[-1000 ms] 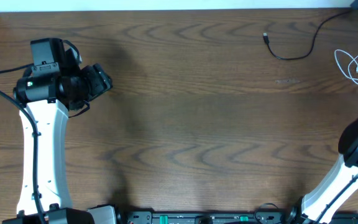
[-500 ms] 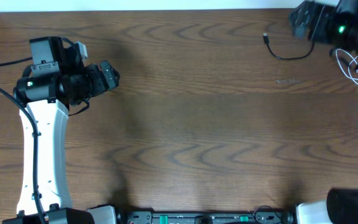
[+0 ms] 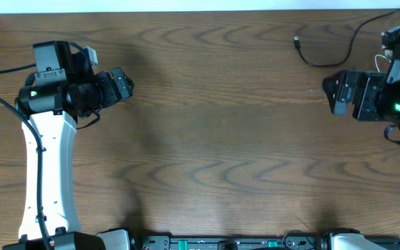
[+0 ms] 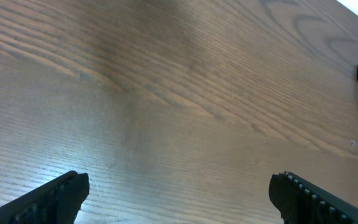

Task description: Untangle cables

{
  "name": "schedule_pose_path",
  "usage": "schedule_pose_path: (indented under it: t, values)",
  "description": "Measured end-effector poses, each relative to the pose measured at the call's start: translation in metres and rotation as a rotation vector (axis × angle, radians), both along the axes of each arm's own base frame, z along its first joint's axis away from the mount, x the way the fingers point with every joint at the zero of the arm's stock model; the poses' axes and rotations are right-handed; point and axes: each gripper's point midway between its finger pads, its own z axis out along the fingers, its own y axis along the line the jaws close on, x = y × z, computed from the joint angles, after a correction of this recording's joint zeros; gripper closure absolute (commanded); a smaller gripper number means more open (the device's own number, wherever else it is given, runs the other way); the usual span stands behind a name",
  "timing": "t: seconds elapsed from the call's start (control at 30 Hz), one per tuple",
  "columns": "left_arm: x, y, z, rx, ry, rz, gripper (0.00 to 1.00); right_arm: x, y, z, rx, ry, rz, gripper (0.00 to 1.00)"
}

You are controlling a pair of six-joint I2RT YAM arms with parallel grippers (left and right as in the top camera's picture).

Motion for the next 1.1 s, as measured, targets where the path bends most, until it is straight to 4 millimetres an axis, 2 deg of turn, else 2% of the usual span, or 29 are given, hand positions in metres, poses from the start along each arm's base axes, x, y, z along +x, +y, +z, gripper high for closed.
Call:
schedule_pose_path:
  t: [0.13, 0.23, 0.3, 0.43, 0.6, 0.73, 0.9, 1.1]
  values:
    - [0.000, 0.000, 0.000, 0.000, 0.001, 0.000, 0.02, -0.015, -0.001, -0.013, -0.008, 0.084, -0.001, 0.01]
    - [0.000, 0.000, 0.000, 0.002, 0.000, -0.003, 0.02, -0.017, -0.005, -0.015, -0.022, 0.095, -0.013, 0.01]
    - [0.000, 0.000, 0.000, 0.003, 0.000, -0.005, 0.02, -0.011, -0.007, -0.012, -0.035, 0.066, -0.025, 0.01]
    - [0.000, 0.000, 0.000, 0.006, -0.002, -0.009, 0.02, 0.022, -0.011, 0.011, -0.044, -0.137, -0.053, 0.01]
    - [0.000, 0.000, 0.000, 0.008, -0.003, -0.012, 0.02, 0.028, -0.018, 0.011, -0.060, -0.296, -0.088, 0.01]
    - [0.000, 0.000, 0.000, 0.010, -0.002, -0.010, 0.02, 0.028, -0.026, -0.007, -0.070, -0.432, -0.127, 0.01]
    - [0.000, 0.000, 0.000, 0.010, -0.001, -0.010, 0.02, 0.018, -0.039, -0.051, -0.075, -0.546, -0.179, 0.01]
    - [0.000, 0.001, 0.000, 0.011, -0.003, -0.010, 0.02, -0.001, -0.049, -0.089, -0.075, -0.710, -0.224, 0.01]
